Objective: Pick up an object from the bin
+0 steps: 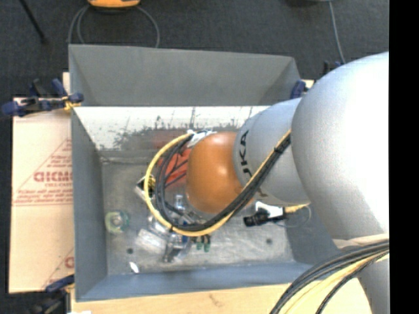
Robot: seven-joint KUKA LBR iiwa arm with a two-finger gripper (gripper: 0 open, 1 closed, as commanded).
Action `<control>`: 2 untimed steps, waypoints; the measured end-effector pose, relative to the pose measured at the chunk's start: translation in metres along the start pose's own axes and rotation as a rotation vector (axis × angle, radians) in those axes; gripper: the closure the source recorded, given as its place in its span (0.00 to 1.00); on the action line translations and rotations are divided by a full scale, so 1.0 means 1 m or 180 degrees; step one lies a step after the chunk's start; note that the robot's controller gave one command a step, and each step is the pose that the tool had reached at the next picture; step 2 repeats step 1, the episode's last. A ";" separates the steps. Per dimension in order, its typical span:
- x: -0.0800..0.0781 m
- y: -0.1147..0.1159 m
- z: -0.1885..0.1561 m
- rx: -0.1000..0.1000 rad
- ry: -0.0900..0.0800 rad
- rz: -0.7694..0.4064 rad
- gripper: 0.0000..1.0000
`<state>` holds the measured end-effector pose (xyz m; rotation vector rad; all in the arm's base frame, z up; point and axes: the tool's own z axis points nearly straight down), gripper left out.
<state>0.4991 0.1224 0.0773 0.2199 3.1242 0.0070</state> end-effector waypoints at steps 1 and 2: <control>0.010 0.023 -0.148 0.0006 0.0009 -0.0011 1.00; 0.010 0.023 -0.148 0.0006 0.0009 -0.0011 1.00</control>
Offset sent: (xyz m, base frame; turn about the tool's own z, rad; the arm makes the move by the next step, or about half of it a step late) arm -0.0096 0.0232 0.1449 0.0019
